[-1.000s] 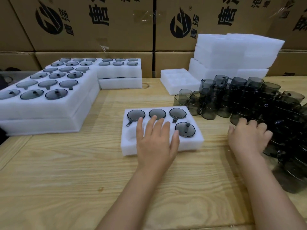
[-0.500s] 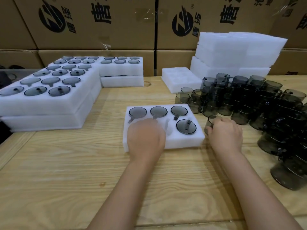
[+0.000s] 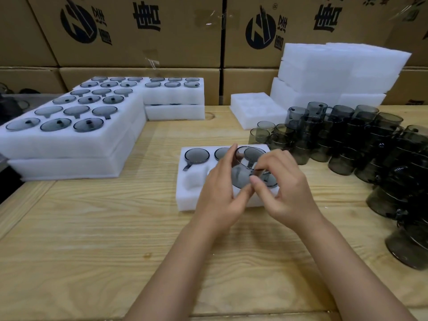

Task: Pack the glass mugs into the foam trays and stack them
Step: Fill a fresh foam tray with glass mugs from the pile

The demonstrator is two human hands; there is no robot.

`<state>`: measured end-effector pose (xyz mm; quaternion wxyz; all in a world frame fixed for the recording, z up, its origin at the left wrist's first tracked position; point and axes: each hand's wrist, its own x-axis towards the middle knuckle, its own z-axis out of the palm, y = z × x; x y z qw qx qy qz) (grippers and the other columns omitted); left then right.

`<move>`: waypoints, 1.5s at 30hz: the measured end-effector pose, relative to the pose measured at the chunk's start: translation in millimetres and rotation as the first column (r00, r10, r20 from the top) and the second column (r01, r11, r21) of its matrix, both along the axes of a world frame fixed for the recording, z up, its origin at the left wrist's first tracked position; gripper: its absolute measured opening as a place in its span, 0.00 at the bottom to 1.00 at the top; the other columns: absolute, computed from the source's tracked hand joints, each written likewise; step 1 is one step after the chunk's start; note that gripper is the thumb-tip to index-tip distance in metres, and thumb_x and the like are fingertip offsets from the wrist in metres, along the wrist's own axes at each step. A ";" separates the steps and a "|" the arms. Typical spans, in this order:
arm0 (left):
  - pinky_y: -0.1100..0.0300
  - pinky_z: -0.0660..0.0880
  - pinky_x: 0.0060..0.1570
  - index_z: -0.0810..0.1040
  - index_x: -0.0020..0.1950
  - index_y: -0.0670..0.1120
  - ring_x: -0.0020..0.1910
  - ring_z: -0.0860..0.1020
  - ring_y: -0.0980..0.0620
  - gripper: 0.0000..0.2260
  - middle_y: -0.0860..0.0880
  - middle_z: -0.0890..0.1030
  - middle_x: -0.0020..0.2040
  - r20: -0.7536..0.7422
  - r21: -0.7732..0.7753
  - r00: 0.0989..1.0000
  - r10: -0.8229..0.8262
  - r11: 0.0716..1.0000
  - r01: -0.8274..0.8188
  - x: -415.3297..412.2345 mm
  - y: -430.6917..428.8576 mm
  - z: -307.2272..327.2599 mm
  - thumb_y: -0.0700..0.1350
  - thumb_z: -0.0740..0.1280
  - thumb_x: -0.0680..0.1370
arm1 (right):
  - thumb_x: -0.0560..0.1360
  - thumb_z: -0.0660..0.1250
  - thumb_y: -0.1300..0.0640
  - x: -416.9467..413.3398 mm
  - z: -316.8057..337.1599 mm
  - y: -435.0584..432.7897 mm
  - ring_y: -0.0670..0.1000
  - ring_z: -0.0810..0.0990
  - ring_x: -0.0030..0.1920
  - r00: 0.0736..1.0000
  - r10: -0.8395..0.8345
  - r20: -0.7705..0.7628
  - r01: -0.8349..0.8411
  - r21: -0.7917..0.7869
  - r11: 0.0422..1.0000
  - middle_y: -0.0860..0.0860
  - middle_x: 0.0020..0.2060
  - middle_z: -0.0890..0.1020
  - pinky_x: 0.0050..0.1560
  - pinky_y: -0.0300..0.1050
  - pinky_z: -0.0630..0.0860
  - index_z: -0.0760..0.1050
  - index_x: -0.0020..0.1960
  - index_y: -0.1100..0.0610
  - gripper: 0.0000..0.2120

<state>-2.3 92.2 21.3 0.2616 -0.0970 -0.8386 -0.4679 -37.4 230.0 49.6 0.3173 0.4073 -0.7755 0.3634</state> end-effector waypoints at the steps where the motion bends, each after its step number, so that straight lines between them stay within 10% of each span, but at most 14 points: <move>1: 0.73 0.63 0.63 0.57 0.75 0.53 0.65 0.66 0.66 0.32 0.64 0.68 0.65 -0.006 0.023 0.999 0.040 0.999 -0.040 -1.0 -0.1 -1.0 0.53 0.67 0.74 | 0.70 0.66 0.65 -0.4 -1.6 -1.2 0.57 0.74 0.43 1.000 0.000 0.022 0.001 -0.007 1.000 0.56 0.42 0.76 0.47 0.47 0.70 0.75 0.43 0.66 0.04; 7: 0.65 0.68 0.46 0.61 0.68 0.57 0.53 0.74 0.62 0.31 0.62 0.75 0.59 -0.007 0.015 0.919 0.394 0.919 -0.394 -5.5 7.4 -2.4 0.55 0.72 0.69 | 0.70 0.72 0.58 7.1 -10.2 -22.1 0.42 0.74 0.56 0.930 0.049 0.363 0.045 -0.248 0.968 0.43 0.58 0.70 0.57 0.36 0.73 0.72 0.62 0.57 0.22; 15: 0.53 0.71 0.47 0.74 0.66 0.42 0.45 0.78 0.44 0.29 0.45 0.78 0.53 -0.145 -0.186 0.847 0.511 0.827 -0.531 -7.7 9.5 -6.3 0.46 0.77 0.68 | 0.71 0.72 0.60 4.9 -16.3 -34.7 0.43 0.76 0.58 0.821 0.135 0.555 0.055 -0.312 0.949 0.45 0.57 0.77 0.48 0.32 0.74 0.71 0.61 0.46 0.21; 22: 0.51 0.75 0.48 0.74 0.65 0.39 0.50 0.79 0.43 0.25 0.45 0.79 0.58 -0.140 -0.177 0.873 0.468 0.855 -0.487 -5.3 9.5 -5.9 0.44 0.72 0.69 | 0.76 0.67 0.55 1.0 -13.1 -29.3 0.40 0.72 0.58 0.860 -0.053 0.508 0.070 -0.016 0.997 0.46 0.60 0.76 0.56 0.26 0.64 0.71 0.66 0.55 0.19; 27: 0.53 0.75 0.45 0.77 0.62 0.36 0.47 0.81 0.41 0.24 0.43 0.82 0.55 -0.125 -0.157 0.877 0.464 0.863 -0.480 -5.0 10.6 -1.2 0.44 0.68 0.68 | 0.76 0.66 0.56 2.6 -8.4 -26.3 0.46 0.71 0.64 0.871 -0.081 0.485 0.060 0.059 0.996 0.48 0.62 0.75 0.68 0.42 0.63 0.74 0.62 0.58 0.16; 33: 0.57 0.72 0.47 0.81 0.53 0.34 0.41 0.83 0.45 0.27 0.43 0.85 0.47 -0.201 -0.298 0.847 0.492 0.793 -0.532 -6.3 0.1 -6.6 0.46 0.81 0.59 | 0.74 0.68 0.51 2.5 -5.1 -29.2 0.49 0.72 0.60 0.819 -0.114 0.563 0.083 0.080 0.993 0.45 0.56 0.78 0.62 0.45 0.68 0.72 0.62 0.53 0.18; 37: 0.57 0.74 0.47 0.81 0.53 0.35 0.40 0.84 0.48 0.26 0.45 0.85 0.47 -0.241 -0.321 0.839 0.488 0.776 -0.543 -5.5 -3.2 -8.5 0.46 0.80 0.60 | 0.71 0.71 0.49 0.7 -2.1 -26.7 0.36 0.72 0.51 0.796 -0.125 0.592 0.102 0.072 0.992 0.37 0.44 0.77 0.66 0.45 0.65 0.74 0.58 0.49 0.17; 41: 0.57 0.73 0.49 0.81 0.54 0.36 0.38 0.83 0.47 0.23 0.45 0.85 0.47 -0.215 -0.293 0.837 0.503 0.785 -0.546 -4.8 2.5 -5.5 0.44 0.76 0.61 | 0.68 0.74 0.48 -4.6 -1.2 -23.1 0.46 0.75 0.55 0.776 -0.151 0.612 0.130 0.080 0.988 0.40 0.47 0.80 0.47 0.25 0.66 0.76 0.52 0.46 0.15; 45: 0.56 0.74 0.50 0.81 0.58 0.38 0.38 0.81 0.46 0.25 0.47 0.85 0.49 -0.088 -0.290 0.843 0.530 0.796 -0.531 -0.5 8.6 0.7 0.46 0.66 0.63 | 0.66 0.75 0.47 -8.8 1.3 -21.1 0.46 0.77 0.55 0.756 -0.173 0.631 0.133 0.111 0.985 0.43 0.48 0.81 0.50 0.36 0.70 0.76 0.49 0.46 0.14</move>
